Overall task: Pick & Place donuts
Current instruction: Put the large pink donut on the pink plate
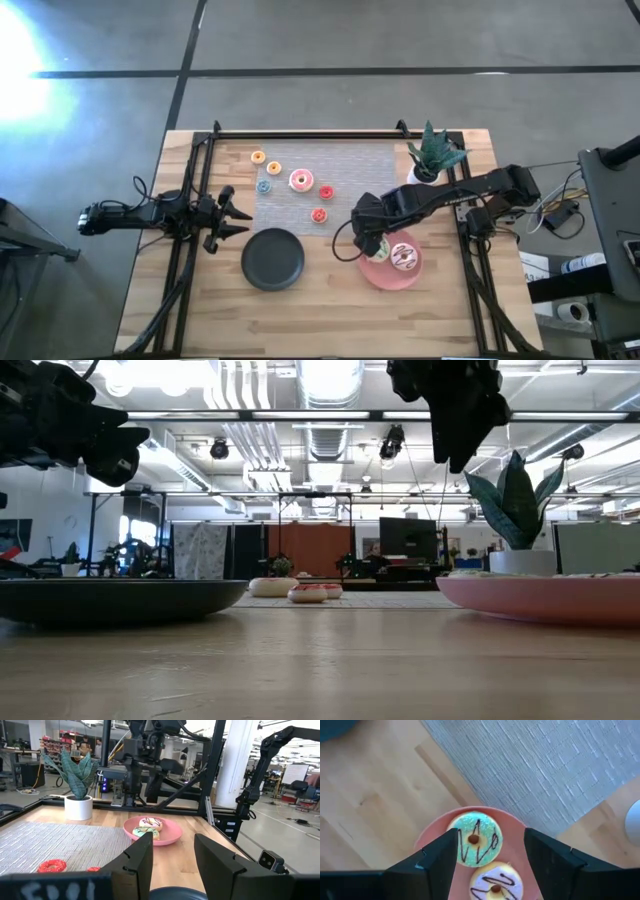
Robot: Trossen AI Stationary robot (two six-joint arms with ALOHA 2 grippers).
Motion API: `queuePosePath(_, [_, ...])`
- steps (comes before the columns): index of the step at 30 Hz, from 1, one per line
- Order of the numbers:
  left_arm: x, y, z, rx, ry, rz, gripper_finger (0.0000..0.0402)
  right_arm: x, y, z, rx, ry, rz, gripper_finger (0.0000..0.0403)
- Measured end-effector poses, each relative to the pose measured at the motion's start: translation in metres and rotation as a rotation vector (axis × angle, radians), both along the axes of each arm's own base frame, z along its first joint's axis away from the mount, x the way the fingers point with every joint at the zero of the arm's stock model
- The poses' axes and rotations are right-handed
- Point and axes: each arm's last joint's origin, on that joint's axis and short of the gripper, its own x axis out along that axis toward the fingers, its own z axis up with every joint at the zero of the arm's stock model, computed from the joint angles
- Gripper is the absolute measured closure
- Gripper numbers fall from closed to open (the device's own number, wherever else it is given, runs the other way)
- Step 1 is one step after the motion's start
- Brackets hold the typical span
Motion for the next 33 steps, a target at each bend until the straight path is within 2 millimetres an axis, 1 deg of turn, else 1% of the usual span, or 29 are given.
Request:
queuePosePath(9, [0.000, 0.000, 0.000, 0.000, 0.000, 0.000, 0.0283, 0.001, -0.008, 0.000, -0.037, 0.008, 0.025, 0.0183])
queuePosePath(13, [0.000, 0.000, 0.000, 0.018, -0.005, 0.000, 0.0283, 0.001, -0.008, 0.000, -0.037, 0.010, 0.025, 0.0183])
queuePosePath(16, [0.000, 0.000, 0.006, -0.008, -0.062, 0.000, 0.0283, 0.001, -0.008, 0.000, -0.037, 0.012, 0.026, 0.0183])
queuePosePath(20, [-0.004, 0.000, 0.024, -0.154, -0.230, -0.022, 0.0283, 0.000, -0.008, 0.000, -0.037, 0.014, 0.026, 0.0183])
queuePosePath(23, [-0.008, 0.000, 0.036, -0.322, -0.333, -0.068, 0.0283, 0.000, -0.008, 0.000, -0.037, 0.014, 0.026, 0.0183])
queuePosePath(25, [-0.011, 0.000, 0.043, -0.453, -0.377, -0.113, 0.0283, 0.000, -0.009, 0.000, -0.037, 0.014, 0.025, 0.0183])
queuePosePath(27, [-0.013, 0.000, 0.048, -0.546, -0.416, -0.149, 0.0283, 0.000, -0.009, 0.000, -0.037, 0.014, 0.025, 0.0183])
queuePosePath(29, [-0.015, 0.002, 0.051, -0.591, -0.473, -0.102, 0.0283, 0.000, -0.009, 0.000, -0.037, 0.014, 0.023, 0.0183])
queuePosePath(31, [-0.017, 0.007, 0.054, -0.666, -0.537, 0.023, 0.0283, 0.000, -0.009, 0.000, -0.036, 0.014, 0.022, 0.0183])
queuePosePath(33, [-0.015, 0.011, 0.052, -0.796, -0.532, 0.158, 0.0283, 0.000, -0.009, 0.000, -0.035, 0.013, 0.017, 0.0183])
